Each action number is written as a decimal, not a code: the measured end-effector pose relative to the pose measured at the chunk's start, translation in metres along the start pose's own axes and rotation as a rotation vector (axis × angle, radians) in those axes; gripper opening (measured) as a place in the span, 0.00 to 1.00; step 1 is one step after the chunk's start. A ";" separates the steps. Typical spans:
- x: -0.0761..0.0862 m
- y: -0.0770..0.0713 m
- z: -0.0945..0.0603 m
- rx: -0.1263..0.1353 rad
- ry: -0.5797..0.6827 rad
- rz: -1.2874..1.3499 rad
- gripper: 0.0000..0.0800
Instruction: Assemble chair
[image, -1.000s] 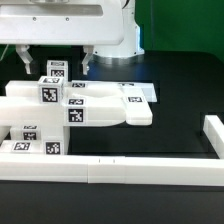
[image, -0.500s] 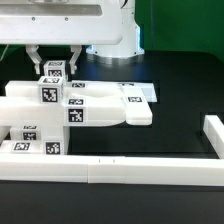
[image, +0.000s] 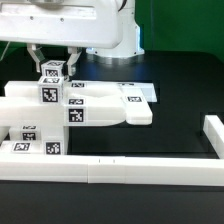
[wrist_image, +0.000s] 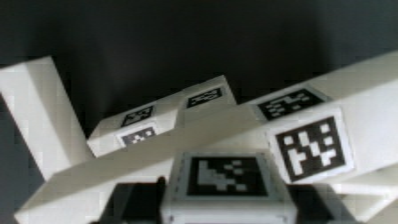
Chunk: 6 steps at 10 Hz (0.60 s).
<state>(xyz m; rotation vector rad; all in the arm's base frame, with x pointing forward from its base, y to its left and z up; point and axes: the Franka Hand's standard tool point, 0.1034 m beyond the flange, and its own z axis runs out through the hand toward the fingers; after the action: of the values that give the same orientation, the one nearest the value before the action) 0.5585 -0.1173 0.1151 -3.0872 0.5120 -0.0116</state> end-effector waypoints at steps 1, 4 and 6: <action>0.000 0.000 0.000 0.000 0.000 0.061 0.36; 0.000 -0.001 0.000 0.002 0.000 0.245 0.36; 0.000 -0.001 0.000 0.002 0.000 0.357 0.36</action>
Offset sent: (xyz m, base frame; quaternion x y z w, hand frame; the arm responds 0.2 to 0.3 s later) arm 0.0000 0.0000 0.0000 0.0000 0.0000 0.1296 0.9916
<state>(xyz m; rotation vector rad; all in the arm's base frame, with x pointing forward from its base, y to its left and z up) 0.5587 -0.1161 0.1150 -2.9438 1.0513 -0.0082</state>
